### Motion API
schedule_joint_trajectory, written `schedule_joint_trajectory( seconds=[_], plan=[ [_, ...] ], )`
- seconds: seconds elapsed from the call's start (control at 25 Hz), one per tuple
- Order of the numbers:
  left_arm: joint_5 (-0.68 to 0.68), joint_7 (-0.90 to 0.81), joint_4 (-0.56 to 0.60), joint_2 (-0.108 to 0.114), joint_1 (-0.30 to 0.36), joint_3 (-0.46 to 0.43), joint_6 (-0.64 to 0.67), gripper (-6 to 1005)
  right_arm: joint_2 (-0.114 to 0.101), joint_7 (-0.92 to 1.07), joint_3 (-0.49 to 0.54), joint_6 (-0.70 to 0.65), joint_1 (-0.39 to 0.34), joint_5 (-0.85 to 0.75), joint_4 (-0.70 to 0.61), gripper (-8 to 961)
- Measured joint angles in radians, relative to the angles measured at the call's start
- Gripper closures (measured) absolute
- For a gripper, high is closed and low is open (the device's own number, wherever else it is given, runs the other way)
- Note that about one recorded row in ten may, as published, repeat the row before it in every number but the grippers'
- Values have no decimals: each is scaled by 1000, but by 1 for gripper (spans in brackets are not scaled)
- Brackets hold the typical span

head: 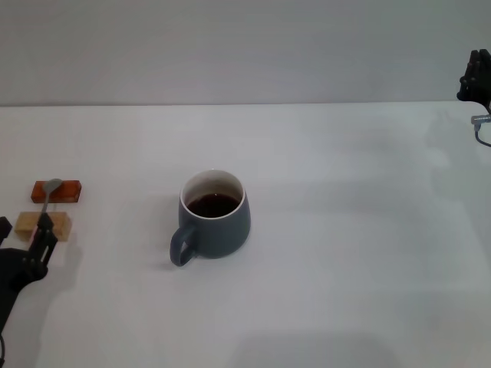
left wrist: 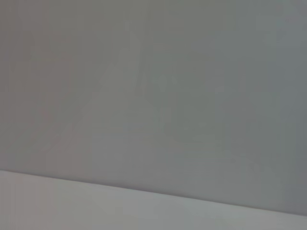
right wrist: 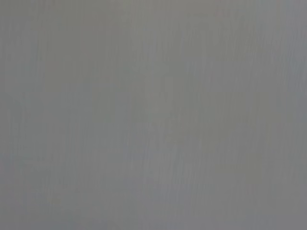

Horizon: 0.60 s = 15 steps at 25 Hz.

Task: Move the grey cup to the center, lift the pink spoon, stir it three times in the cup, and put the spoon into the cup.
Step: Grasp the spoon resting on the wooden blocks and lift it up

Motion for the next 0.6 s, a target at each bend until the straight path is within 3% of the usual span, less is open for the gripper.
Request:
schedule_joint_trajectory(
  seconds=[0.24, 0.6],
  plan=[
    [0, 6, 49, -3, -21, 15, 20, 358, 0, 0, 0, 2, -6, -10, 6, 903],
    [-25, 0, 176, -9, -106, 8, 37, 366, 9, -46, 11, 39, -62, -22, 98, 903]
  ],
)
